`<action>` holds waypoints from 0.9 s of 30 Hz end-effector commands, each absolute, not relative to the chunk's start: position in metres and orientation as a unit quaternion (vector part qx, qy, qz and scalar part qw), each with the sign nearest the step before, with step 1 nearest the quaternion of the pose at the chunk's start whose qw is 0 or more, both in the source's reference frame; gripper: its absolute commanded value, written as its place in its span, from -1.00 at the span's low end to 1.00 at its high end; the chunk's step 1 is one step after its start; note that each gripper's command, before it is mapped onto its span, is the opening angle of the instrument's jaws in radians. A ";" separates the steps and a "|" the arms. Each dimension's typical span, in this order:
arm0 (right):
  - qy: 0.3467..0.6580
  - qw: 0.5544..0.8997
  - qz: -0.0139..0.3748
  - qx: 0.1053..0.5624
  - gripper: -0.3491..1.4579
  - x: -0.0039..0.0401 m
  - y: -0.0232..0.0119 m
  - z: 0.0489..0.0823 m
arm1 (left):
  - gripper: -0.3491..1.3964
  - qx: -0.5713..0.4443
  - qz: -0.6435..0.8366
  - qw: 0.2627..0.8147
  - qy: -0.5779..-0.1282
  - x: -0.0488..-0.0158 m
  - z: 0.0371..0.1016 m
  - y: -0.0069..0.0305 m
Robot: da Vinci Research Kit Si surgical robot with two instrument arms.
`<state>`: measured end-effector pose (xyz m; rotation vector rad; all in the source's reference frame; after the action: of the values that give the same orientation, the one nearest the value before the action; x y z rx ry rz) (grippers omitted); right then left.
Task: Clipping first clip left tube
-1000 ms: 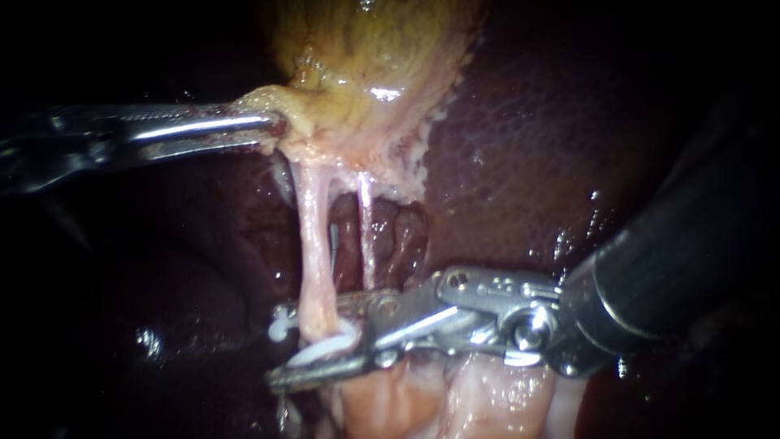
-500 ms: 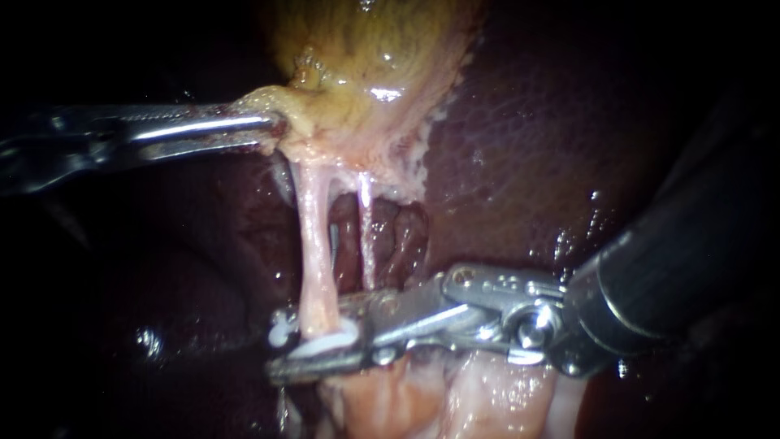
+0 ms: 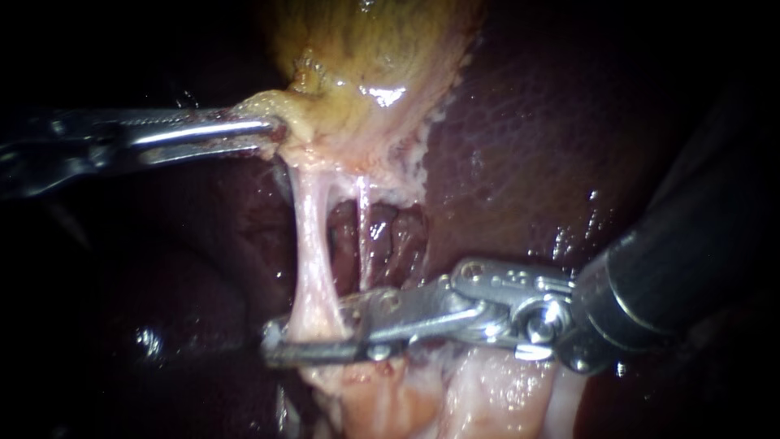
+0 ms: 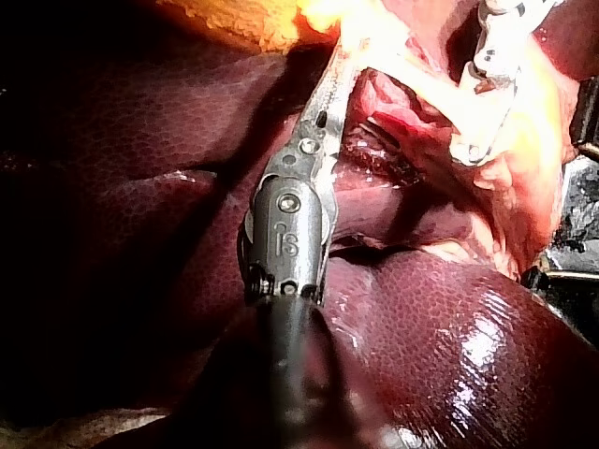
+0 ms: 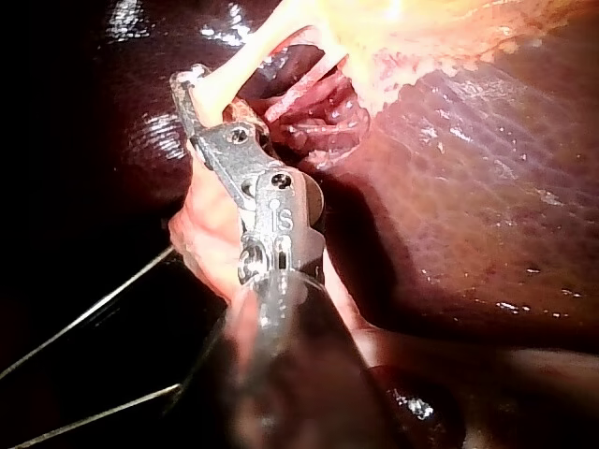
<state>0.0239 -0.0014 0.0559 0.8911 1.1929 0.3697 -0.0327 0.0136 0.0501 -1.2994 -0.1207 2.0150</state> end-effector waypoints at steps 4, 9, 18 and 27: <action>0.540 0.718 0.161 0.408 -1.00 0.0240 -0.0012 0.0558 | -1.00 -0.505 0.782 0.362 -0.047 -0.0326 0.0501 0.0136; 0.540 0.718 0.161 0.408 -1.00 0.0240 -0.0012 0.0558 | -1.00 -0.504 0.782 0.362 -0.047 -0.0326 0.0501 0.0136; 0.540 0.718 0.161 0.408 -1.00 0.0240 -0.0012 0.0558 | -1.00 -0.504 0.782 0.362 -0.047 -0.0326 0.0501 0.0136; 0.540 0.718 0.161 0.408 -1.00 0.0240 -0.0011 0.0559 | -1.00 -0.504 0.782 0.362 -0.046 -0.0326 0.0501 0.0136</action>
<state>0.0240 -0.0011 0.0559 0.9029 1.1955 0.3553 -0.0326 0.0136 0.0501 -1.2989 -0.1196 2.0147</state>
